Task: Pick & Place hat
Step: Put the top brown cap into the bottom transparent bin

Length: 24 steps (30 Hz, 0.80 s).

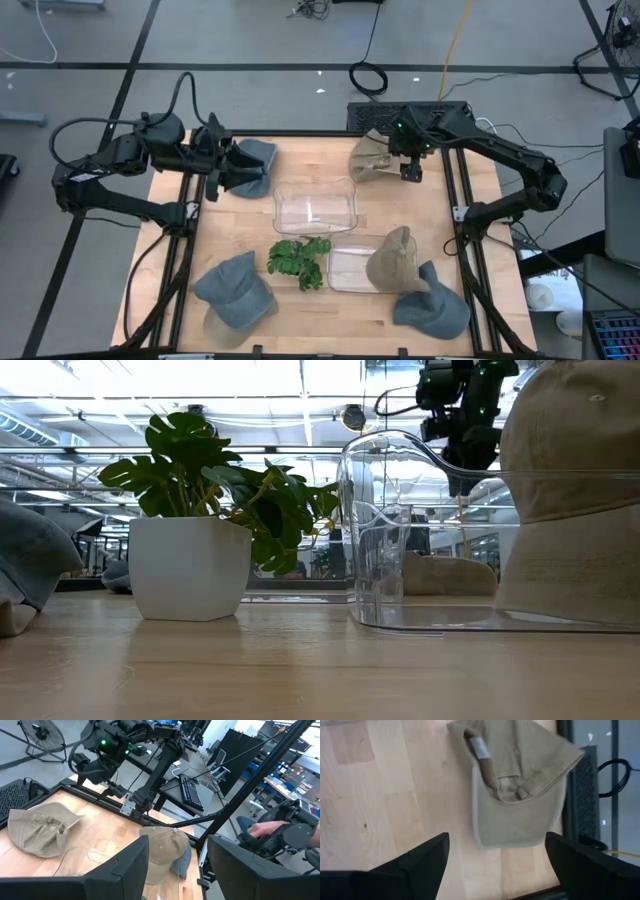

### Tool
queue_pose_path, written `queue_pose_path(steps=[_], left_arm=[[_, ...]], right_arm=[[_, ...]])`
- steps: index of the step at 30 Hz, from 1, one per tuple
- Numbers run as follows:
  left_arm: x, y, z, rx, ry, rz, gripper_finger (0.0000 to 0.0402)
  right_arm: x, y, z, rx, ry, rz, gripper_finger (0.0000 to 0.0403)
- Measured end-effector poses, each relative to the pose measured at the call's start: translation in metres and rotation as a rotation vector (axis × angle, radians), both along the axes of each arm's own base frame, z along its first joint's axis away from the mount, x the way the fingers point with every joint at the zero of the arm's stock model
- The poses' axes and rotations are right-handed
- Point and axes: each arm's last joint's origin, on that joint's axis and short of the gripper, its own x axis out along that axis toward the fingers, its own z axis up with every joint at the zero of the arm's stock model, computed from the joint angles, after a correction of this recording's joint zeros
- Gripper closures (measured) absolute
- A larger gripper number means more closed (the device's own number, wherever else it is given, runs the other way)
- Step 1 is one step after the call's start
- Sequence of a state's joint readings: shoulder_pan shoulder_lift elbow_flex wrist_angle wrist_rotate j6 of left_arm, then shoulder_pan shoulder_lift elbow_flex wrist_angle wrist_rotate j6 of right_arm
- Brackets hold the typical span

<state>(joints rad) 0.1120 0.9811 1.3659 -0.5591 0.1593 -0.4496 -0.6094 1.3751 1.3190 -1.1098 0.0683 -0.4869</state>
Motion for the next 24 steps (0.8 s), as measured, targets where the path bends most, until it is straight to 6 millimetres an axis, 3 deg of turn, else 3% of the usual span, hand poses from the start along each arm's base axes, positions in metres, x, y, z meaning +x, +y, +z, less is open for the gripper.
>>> queue_pose_path(steps=[11,24], left_arm=[[0.0,0.0,0.0,0.001,-0.003,-0.001,0.019],[0.0,0.0,0.0,0.002,-0.003,-0.001,0.019]], right_arm=[[-0.006,0.007,-0.056,0.06,0.024,0.043,0.0088],[-0.008,0.004,-0.098,-0.003,-0.042,0.058,0.0088]])
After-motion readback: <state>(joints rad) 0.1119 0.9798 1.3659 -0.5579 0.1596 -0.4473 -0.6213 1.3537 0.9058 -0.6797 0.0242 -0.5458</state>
